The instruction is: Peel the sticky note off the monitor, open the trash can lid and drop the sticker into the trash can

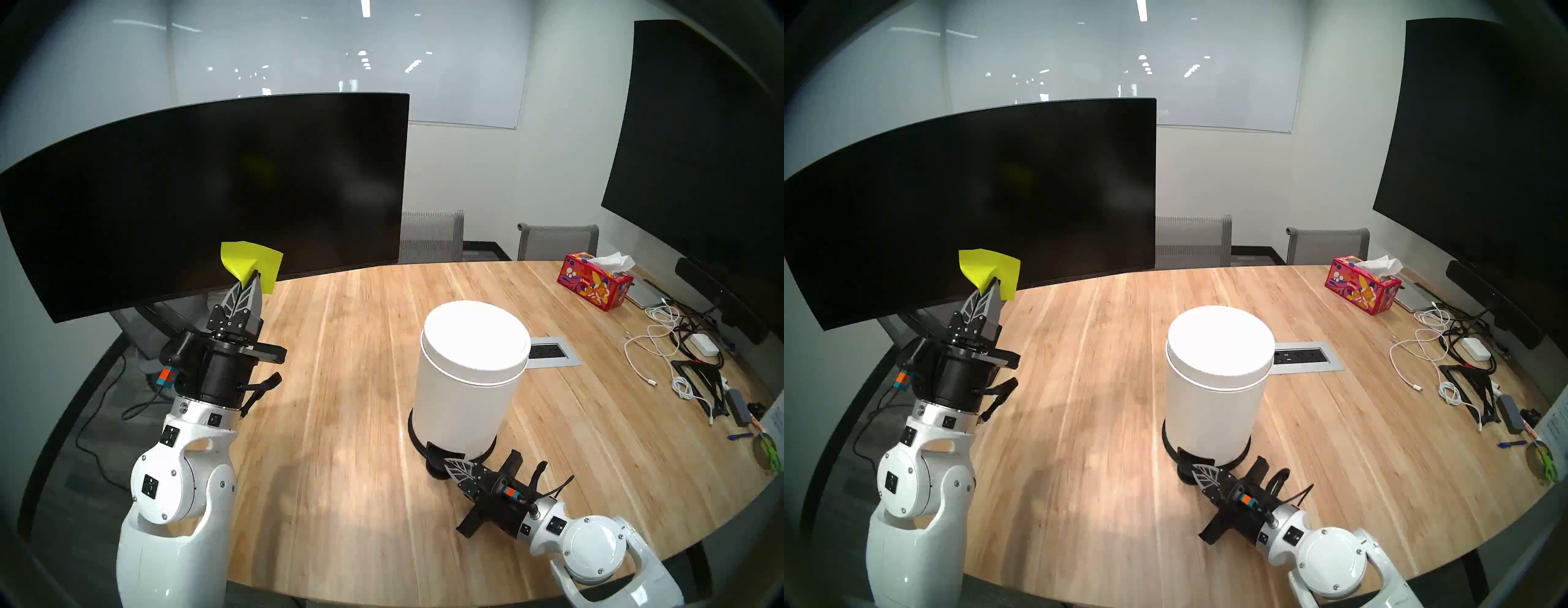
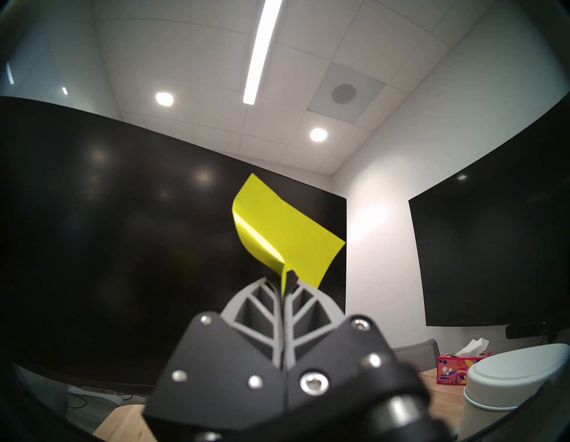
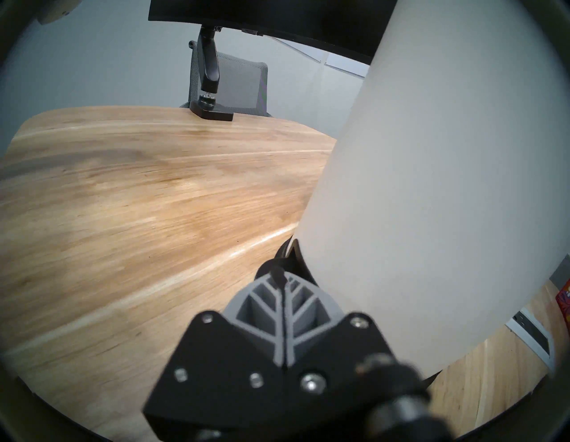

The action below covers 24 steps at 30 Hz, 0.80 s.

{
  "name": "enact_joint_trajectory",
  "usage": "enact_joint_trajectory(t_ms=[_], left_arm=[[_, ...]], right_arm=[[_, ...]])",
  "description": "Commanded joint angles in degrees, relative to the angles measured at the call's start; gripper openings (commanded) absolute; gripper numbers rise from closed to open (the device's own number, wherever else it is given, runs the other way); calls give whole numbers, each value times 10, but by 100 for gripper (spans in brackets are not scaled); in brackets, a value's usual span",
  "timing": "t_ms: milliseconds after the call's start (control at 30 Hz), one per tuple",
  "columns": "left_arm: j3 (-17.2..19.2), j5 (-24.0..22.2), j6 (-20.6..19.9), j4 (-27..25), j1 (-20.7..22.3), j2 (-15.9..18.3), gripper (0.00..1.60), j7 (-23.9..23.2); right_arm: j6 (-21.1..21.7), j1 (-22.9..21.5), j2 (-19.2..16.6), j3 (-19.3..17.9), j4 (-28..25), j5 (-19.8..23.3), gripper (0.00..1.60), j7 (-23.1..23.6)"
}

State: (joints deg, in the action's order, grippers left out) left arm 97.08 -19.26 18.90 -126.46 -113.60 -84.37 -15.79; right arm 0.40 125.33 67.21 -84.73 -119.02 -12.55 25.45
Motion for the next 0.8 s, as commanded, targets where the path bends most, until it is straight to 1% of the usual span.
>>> enact_joint_trajectory(t_ms=[0,367,400,500,633,767], left_arm=[[-2,6,-7,-19,6,2,0,2],[-2,11,-8,-18,7,-1,0,2],[-1,11,-8,-18,7,-1,0,2],[0,10,-7,-16,9,-2,0,2],[2,9,-8,-16,11,-3,0,3],[5,4,-8,-18,7,-2,0,0]], right_arm=[[-1,-9,-1,2,-2,-1,0,2],[3,-41,13,11,21,-4,0,-2],[4,-45,17,11,24,3,0,-2],[6,-53,22,13,22,6,0,-2],[16,-58,21,13,14,4,0,0],[22,-67,18,17,27,-2,0,1]])
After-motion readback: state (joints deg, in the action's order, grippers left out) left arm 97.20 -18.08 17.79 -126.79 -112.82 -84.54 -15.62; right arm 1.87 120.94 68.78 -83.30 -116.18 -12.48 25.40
